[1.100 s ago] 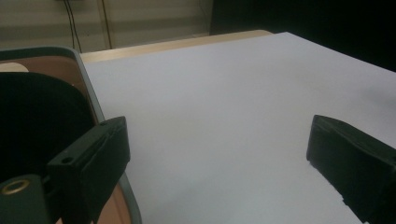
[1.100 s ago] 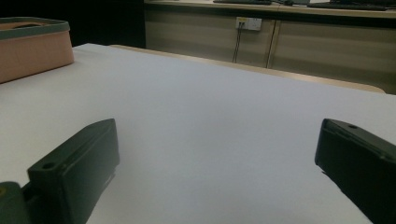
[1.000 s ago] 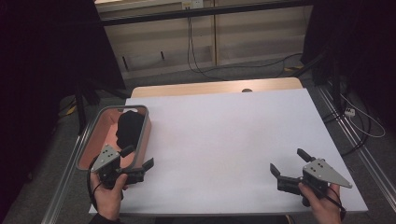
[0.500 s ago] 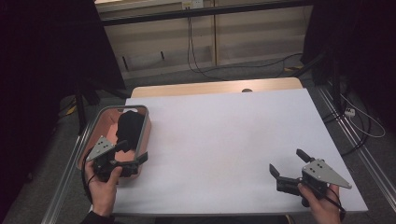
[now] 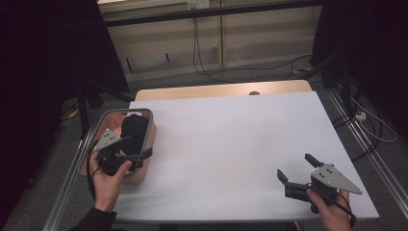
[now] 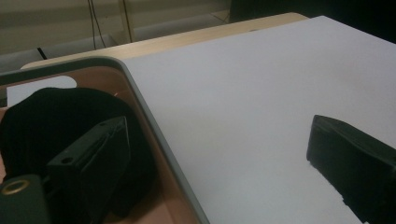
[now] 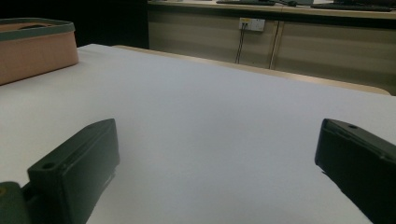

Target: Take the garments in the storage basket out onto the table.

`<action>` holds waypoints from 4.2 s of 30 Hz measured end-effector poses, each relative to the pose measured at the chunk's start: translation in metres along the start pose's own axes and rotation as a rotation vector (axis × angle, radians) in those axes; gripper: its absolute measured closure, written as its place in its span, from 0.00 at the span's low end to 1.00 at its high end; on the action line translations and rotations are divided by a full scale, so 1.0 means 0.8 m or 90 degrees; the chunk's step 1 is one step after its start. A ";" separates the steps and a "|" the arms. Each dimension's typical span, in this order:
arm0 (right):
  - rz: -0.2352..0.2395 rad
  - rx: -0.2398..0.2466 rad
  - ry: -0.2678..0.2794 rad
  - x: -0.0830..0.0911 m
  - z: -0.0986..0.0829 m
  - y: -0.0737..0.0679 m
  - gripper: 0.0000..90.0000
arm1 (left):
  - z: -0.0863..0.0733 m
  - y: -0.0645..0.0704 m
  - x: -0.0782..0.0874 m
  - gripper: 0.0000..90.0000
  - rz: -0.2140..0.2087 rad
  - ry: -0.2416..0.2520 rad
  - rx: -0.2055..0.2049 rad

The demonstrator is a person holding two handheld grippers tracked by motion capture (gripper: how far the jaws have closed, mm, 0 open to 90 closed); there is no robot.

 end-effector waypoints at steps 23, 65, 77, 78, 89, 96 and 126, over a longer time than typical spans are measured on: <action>0.012 0.002 -0.007 -0.002 -0.002 -0.004 0.00 | 0.036 -0.060 -0.049 0.06 0.050 -0.063 0.026; 0.019 0.004 -0.009 -0.004 -0.003 -0.005 0.00 | -0.015 -0.138 -0.136 0.00 0.144 -0.284 0.052; 0.020 0.005 -0.010 -0.004 -0.003 -0.006 0.00 | -0.033 -0.147 -0.141 0.00 0.146 -0.346 0.053; 0.020 0.005 -0.010 -0.004 -0.003 -0.006 0.00 | -0.033 -0.147 -0.141 0.00 0.146 -0.350 0.042; 0.022 0.006 -0.013 -0.006 -0.003 -0.008 0.00 | -0.046 -0.144 -0.151 0.00 0.124 -0.378 0.048; 0.026 0.008 -0.009 -0.004 -0.002 -0.008 0.00 | -0.052 -0.143 -0.149 0.15 0.090 -0.379 0.073; 0.023 0.007 -0.013 -0.006 -0.003 -0.008 0.00 | -0.021 -0.137 -0.103 0.60 0.069 -0.255 0.122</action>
Point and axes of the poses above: each handheld gripper's, and its own axes: x roughly backward along the jaws, z roughly out of its top, y roughly to its right, the point moved 8 cm from there along -x, roughly forward along the jaws, and after that the axes turned 7 degrees about z, right-handed, at the moved point
